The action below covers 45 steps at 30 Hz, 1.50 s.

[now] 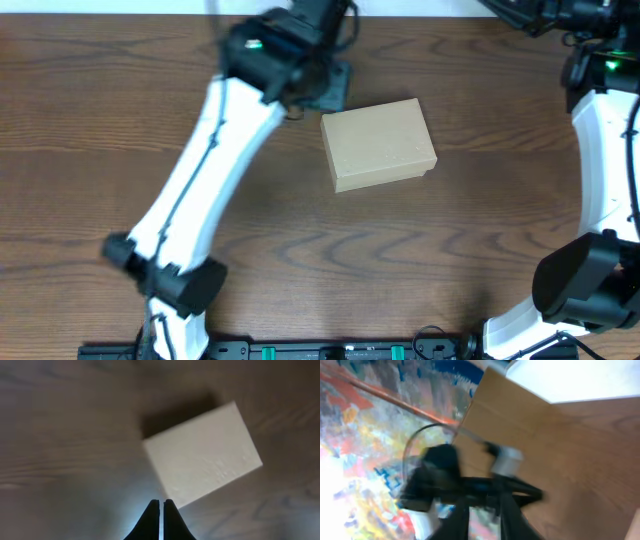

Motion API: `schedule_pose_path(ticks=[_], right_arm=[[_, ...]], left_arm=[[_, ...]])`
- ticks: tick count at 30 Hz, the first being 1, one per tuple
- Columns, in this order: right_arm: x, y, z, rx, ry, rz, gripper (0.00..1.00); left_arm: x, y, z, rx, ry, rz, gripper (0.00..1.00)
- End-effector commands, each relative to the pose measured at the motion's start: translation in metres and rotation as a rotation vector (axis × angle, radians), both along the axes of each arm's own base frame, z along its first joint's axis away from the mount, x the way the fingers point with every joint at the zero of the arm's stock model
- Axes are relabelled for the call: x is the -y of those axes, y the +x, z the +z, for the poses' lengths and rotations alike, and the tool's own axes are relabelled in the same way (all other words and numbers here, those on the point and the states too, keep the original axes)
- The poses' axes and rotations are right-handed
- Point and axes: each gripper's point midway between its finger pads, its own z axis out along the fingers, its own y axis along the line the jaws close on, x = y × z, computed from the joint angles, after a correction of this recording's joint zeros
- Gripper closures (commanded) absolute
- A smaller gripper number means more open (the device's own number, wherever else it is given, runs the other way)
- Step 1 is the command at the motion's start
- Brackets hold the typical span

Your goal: Pack container

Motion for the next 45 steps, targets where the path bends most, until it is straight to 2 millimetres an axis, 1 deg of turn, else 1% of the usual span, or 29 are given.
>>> schedule_pose_path(ticks=[1,2,4,6,8,9,11,15,17,19,21,24,25,26,27,28,30,36,37,38,39,42,44,45], right_arm=[[0.023,-0.004,0.010,0.045,-0.024,-0.046,0.70],[0.029,-0.003,0.010,0.044,-0.024,-0.062,0.62],[0.041,-0.001,0.010,0.044,-0.024,-0.091,0.61],[0.052,0.000,0.010,0.044,-0.025,-0.117,0.60],[0.063,0.001,0.009,0.044,-0.026,-0.143,0.59],[0.068,0.001,0.009,0.043,-0.026,-0.155,0.61],[0.076,0.001,0.009,0.043,-0.026,-0.174,0.65],[0.089,0.001,0.009,0.054,-0.032,-0.207,0.74],[0.096,0.001,0.009,0.058,-0.034,-0.223,0.77],[0.102,0.001,0.009,0.058,-0.034,-0.238,0.78],[0.107,0.000,0.010,0.057,-0.035,-0.250,0.72],[0.113,0.000,0.010,0.057,-0.035,-0.264,0.53],[0.115,0.000,0.010,0.056,-0.035,-0.268,0.45],[0.115,0.000,0.010,0.057,-0.035,-0.270,0.35],[0.117,0.000,0.010,0.056,-0.035,-0.273,0.29],[0.117,0.000,0.010,0.056,-0.035,-0.275,0.17],[0.118,0.000,0.010,0.056,-0.035,-0.277,0.01],[0.118,0.000,0.009,0.056,-0.035,-0.276,0.01],[0.118,0.000,0.009,0.056,-0.035,-0.276,0.01],[0.118,0.000,0.009,0.056,-0.035,-0.276,0.01],[0.118,0.000,0.009,0.056,-0.035,-0.276,0.01],[0.118,0.000,0.009,0.056,-0.035,-0.276,0.01],[0.118,0.000,0.009,0.056,-0.035,-0.276,0.01],[0.118,0.000,0.009,0.056,-0.035,-0.276,0.01]], left_arm=[[-0.042,-0.001,0.049,0.148,0.043,0.092,0.94],[-0.053,-0.006,0.063,0.181,0.038,0.113,0.94],[-0.066,-0.017,0.082,0.225,0.025,0.133,0.94],[-0.077,-0.032,0.103,0.269,0.007,0.147,0.94],[-0.090,-0.049,0.120,0.308,0.001,0.163,0.94],[-0.099,-0.063,0.128,0.324,0.003,0.172,0.94],[-0.114,-0.084,0.135,0.328,0.015,0.205,0.94],[-0.160,-0.142,0.135,0.285,0.060,0.341,0.94],[-0.161,-0.163,0.145,0.306,-0.015,0.320,0.94],[-0.170,-0.181,0.155,0.341,-0.070,0.345,0.94],[-0.180,-0.200,0.166,0.379,-0.141,0.371,0.94],[-0.194,-0.222,0.177,0.429,-0.202,0.397,0.94],[-0.198,-0.229,0.180,0.446,-0.219,0.396,0.94],[-0.201,-0.234,0.182,0.456,-0.230,0.396,0.94],[-0.204,-0.240,0.184,0.470,-0.242,0.396,0.94],[-0.207,-0.244,0.185,0.480,-0.249,0.396,0.94],[-0.211,-0.251,0.188,0.501,-0.254,0.387,0.94],[-0.219,-0.262,0.191,0.536,-0.256,0.378,0.86],[-0.219,-0.263,0.192,0.538,-0.258,0.377,0.80],[-0.220,-0.264,0.192,0.540,-0.260,0.378,0.70],[-0.220,-0.264,0.192,0.541,-0.260,0.377,0.65],[-0.220,-0.264,0.192,0.541,-0.261,0.378,0.61],[-0.220,-0.264,0.192,0.541,-0.261,0.378,0.54],[-0.220,-0.264,0.192,0.541,-0.261,0.377,0.53]])
